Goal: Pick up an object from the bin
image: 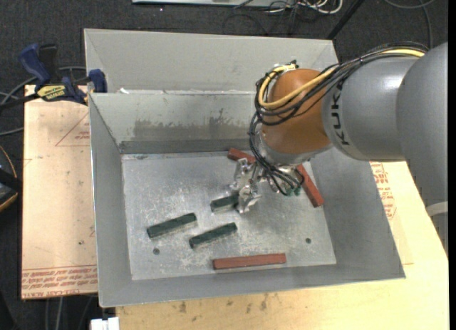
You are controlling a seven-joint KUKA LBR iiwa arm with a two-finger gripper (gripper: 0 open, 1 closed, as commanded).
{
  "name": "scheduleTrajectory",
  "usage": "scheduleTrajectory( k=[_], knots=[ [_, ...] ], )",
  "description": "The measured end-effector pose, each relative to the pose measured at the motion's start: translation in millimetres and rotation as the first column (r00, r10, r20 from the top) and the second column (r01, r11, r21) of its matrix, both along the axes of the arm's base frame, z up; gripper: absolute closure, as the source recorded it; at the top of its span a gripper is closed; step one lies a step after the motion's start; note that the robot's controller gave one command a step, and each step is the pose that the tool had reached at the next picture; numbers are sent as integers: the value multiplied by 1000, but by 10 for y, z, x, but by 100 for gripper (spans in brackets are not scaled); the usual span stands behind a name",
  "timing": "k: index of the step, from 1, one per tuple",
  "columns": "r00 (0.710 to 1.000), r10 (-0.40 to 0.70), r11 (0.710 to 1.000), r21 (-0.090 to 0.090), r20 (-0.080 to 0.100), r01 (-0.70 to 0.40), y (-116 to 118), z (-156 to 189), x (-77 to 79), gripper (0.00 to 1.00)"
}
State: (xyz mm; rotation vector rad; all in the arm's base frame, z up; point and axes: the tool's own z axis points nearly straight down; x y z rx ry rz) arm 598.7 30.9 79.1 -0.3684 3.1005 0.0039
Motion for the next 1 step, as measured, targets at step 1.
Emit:
scheduleTrajectory(
  k=[1],
  knots=[
    [995, 95, 995, -5, -11, -95, -88, 1519, 173, 100]
  ],
)
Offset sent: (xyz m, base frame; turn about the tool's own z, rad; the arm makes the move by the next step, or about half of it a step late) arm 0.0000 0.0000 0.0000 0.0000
